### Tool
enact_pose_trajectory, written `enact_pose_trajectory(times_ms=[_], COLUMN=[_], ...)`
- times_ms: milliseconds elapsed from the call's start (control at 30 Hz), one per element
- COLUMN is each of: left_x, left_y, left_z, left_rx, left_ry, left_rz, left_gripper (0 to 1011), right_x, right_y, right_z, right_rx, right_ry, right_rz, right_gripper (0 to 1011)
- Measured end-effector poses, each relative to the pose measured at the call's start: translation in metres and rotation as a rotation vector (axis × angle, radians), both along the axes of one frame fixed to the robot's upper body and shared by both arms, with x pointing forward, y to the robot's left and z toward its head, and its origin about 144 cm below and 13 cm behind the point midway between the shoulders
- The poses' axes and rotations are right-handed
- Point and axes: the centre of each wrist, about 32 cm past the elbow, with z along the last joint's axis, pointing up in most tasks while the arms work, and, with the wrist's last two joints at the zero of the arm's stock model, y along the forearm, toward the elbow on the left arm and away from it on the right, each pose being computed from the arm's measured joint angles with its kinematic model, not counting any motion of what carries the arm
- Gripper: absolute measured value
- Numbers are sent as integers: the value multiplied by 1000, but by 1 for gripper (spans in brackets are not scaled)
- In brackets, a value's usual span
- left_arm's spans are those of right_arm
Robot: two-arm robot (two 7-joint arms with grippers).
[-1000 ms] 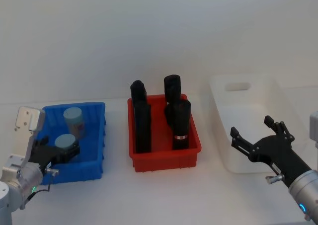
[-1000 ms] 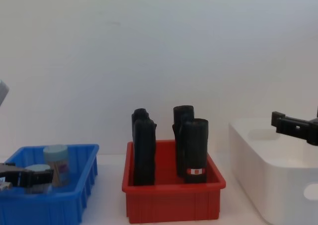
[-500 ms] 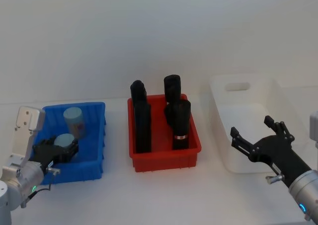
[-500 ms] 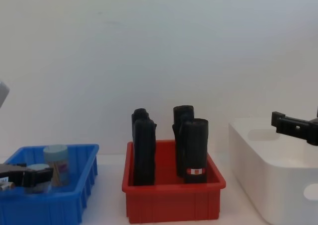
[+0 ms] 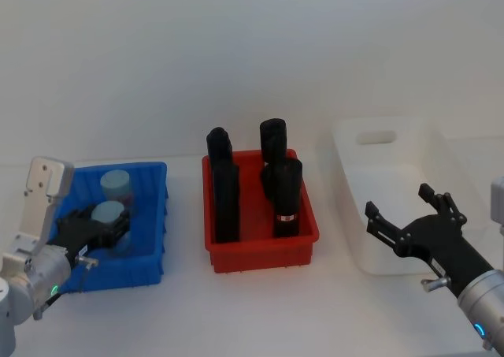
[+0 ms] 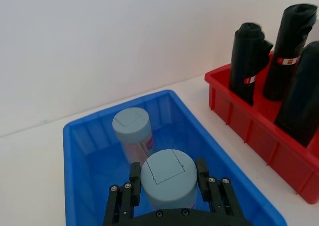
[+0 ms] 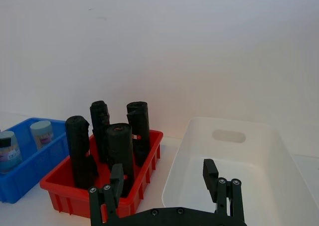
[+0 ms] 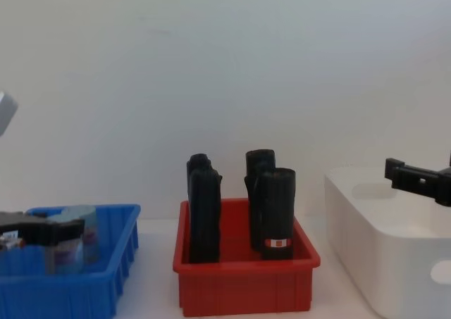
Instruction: Pick the cotton swabs from the blue box and place them into the white box.
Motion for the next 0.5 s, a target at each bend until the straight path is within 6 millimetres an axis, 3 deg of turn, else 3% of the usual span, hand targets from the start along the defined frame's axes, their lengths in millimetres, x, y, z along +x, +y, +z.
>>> enact_pose_trajectory(times_ms=[500], left_x=[-9], left_y=[-9], left_z=[49], left_rx=[25], left_ry=[-48], left_rz=[-122], left_gripper=[670], right_x=[0], right_y=[0], right_z=[0], right_rx=[0], right_ry=[0], right_rz=[0], right_gripper=[1002])
